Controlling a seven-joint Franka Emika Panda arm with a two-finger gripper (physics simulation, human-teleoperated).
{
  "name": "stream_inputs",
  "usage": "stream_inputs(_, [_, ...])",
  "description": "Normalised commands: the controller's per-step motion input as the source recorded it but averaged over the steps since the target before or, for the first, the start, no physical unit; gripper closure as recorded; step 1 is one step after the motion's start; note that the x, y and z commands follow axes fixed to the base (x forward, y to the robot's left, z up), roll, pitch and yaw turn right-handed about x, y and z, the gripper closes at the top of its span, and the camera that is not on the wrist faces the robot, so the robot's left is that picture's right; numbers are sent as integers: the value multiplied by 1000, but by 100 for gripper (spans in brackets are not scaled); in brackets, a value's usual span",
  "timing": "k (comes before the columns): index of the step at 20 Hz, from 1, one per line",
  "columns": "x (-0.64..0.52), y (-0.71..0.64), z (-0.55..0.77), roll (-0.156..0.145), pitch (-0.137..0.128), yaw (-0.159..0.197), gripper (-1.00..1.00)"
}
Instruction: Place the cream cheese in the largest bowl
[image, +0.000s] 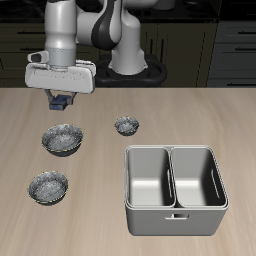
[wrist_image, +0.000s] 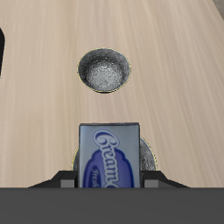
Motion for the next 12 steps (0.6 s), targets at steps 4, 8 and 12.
stream_inputs(4, [79,-72,-366,-46,34,8,100])
stream_inputs(8, [7,-24,-302,-6,26,-7,100])
stream_inputs(12, [27,-107,-300,-53,22,-28,100])
